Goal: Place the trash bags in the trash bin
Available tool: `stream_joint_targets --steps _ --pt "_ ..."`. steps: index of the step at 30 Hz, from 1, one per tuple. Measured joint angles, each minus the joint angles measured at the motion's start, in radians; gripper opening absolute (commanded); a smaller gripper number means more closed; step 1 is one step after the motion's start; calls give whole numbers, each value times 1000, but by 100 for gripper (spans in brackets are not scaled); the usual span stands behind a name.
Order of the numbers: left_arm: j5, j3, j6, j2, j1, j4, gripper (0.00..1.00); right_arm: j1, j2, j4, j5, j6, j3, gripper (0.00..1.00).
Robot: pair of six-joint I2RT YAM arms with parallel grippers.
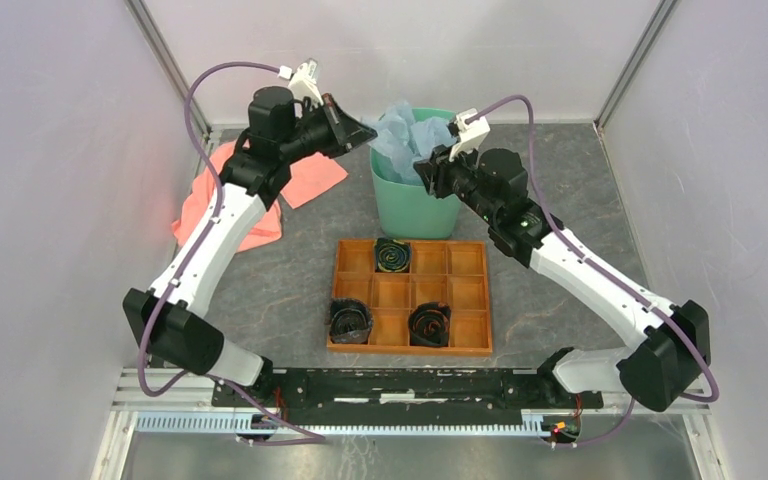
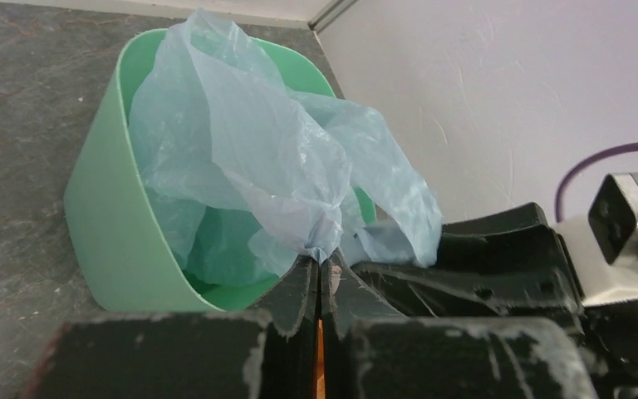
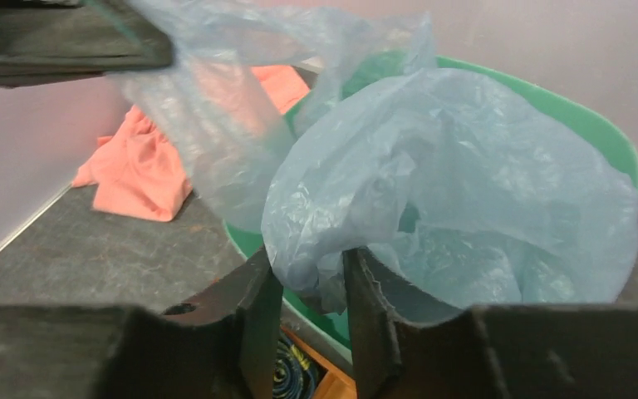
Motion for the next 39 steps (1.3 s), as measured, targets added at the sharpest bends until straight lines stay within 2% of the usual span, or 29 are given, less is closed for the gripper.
stream_joint_targets --steps 1,3,4,9,11,16,20,24,28,34,39 --pt "13 -10 -4 -7 0 9 2 -1 0 15 18 2 -9 17" --pt "37 -38 -8 -27 0 30 2 -3 0 40 53 3 -17 3" --pt "44 -53 -9 -37 0 41 2 -3 -1 50 71 3 -18 1" --pt "38 -109 -2 -93 0 31 2 -4 -11 74 131 -18 -17 0" --pt "-7 -111 19 -106 0 0 2 -10 -21 44 157 -39 -10 1" --pt "-183 -111 109 -127 3 -116 2 -72 -70 -114 191 -102 19 0" --pt "-365 -115 182 -144 11 -189 2 -116 -168 -241 318 -167 19 0" --pt "-491 -120 220 -162 18 -220 2 -116 -285 -288 448 -224 16 0" --pt "-566 -122 251 -177 18 -238 2 -116 -334 -295 547 -250 3 0" --pt "-610 -162 269 -236 18 -245 2 -129 -297 -317 639 -269 -39 0" --pt "-608 -206 271 -289 18 -220 2 -195 -189 -335 613 -270 11 0"
